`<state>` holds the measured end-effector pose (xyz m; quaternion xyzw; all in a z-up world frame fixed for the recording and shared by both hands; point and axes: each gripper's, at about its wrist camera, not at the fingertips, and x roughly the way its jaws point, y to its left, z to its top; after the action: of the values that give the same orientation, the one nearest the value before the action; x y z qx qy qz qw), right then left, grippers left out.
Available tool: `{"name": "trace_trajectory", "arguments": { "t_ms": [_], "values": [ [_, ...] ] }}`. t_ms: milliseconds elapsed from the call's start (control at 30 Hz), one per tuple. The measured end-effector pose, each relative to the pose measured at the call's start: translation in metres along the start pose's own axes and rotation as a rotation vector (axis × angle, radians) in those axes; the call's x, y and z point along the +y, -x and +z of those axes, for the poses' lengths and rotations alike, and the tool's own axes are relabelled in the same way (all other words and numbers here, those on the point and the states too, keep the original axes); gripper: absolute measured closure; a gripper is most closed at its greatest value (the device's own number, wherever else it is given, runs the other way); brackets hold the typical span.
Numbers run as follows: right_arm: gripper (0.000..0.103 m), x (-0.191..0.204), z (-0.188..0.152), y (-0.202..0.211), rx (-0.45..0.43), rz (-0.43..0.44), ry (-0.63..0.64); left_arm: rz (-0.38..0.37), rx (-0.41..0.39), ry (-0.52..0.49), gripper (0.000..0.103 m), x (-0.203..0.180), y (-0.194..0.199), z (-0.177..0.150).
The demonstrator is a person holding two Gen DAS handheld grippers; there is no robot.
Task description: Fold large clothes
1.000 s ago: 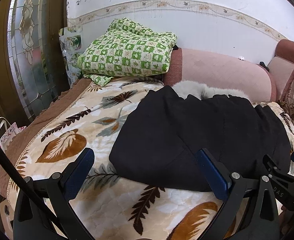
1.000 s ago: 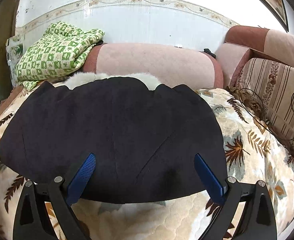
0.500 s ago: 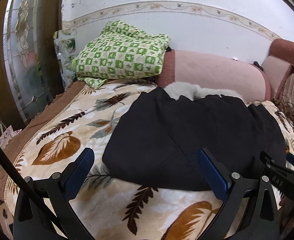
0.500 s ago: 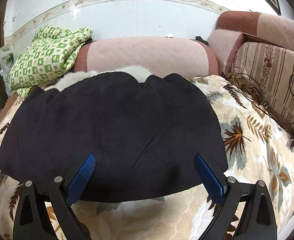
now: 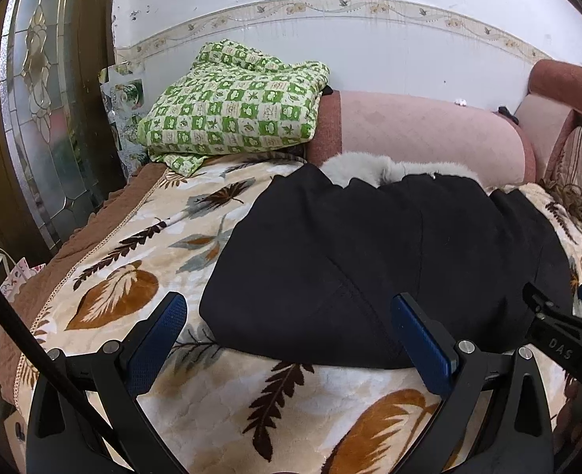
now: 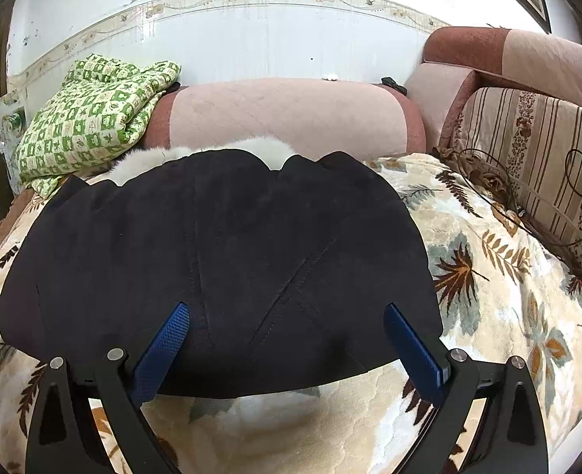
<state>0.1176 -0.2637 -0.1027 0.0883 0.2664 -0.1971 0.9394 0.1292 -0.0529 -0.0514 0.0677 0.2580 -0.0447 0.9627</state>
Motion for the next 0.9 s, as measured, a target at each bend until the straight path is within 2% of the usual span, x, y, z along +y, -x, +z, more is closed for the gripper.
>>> {"name": "trace_trajectory", "arguments": {
  "t_ms": [500, 900],
  "values": [
    [0.003, 0.011, -0.004, 0.004, -0.023, 0.001, 0.045, -0.002, 0.042, 0.019, 0.001, 0.004, -0.006, -0.001],
    [0.003, 0.014, -0.005, 0.004, -0.016, 0.010, 0.054, -0.001, 0.032, 0.008, 0.001, 0.002, -0.006, -0.002]
  ]
}}
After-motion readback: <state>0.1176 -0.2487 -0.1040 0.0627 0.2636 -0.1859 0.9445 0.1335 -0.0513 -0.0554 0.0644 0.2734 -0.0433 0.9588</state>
